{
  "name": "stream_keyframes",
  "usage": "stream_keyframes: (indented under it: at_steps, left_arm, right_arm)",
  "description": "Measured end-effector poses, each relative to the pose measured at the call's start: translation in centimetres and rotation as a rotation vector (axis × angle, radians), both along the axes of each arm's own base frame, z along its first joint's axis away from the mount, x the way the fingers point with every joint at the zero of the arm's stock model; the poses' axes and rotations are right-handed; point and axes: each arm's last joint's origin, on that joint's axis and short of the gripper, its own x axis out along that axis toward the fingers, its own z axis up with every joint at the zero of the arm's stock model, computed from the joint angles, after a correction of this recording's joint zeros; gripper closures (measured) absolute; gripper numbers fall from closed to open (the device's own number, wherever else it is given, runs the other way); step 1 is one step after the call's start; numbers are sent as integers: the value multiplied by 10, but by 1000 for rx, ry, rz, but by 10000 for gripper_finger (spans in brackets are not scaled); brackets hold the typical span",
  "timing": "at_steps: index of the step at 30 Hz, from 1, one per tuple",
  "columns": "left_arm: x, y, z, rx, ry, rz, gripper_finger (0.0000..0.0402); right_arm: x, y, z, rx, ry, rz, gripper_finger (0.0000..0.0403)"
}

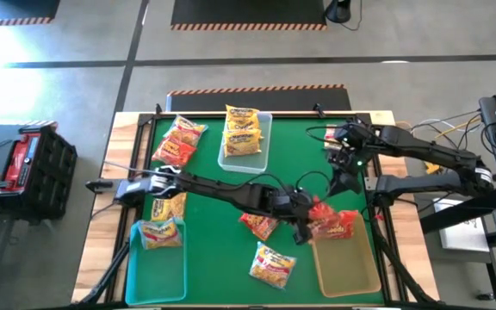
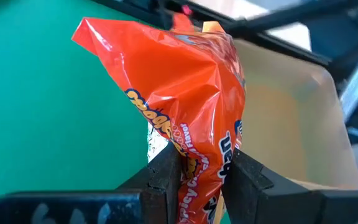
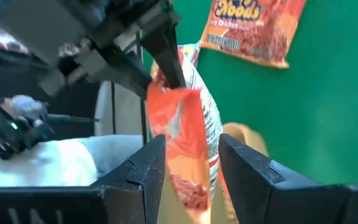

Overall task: Sort Maruchan noodles
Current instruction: Put the top right orange noodle pack into the orange bin

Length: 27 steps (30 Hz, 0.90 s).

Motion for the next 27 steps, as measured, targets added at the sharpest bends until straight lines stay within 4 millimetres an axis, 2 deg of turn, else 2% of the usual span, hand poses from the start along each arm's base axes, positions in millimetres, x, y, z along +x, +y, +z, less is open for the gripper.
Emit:
stream_keyframes:
  at_steps: [9,13,20,27]
  left_arm:
    - [17,-22,-9,86,-55,-164,325]
    - [19,-24,-8,115,-93,-151,325]
    - [35,-28,-20,135,-221,-144,325]
    - [36,-29,-31,146,-191,-139,325]
  right_arm:
    - [-29,11,6,58,149,-140,267]
    - [-38,14,6,70,193,-153,268]
    - [-41,14,6,33,220,-203,268]
    - [-42,15,6,29,223,-206,268]
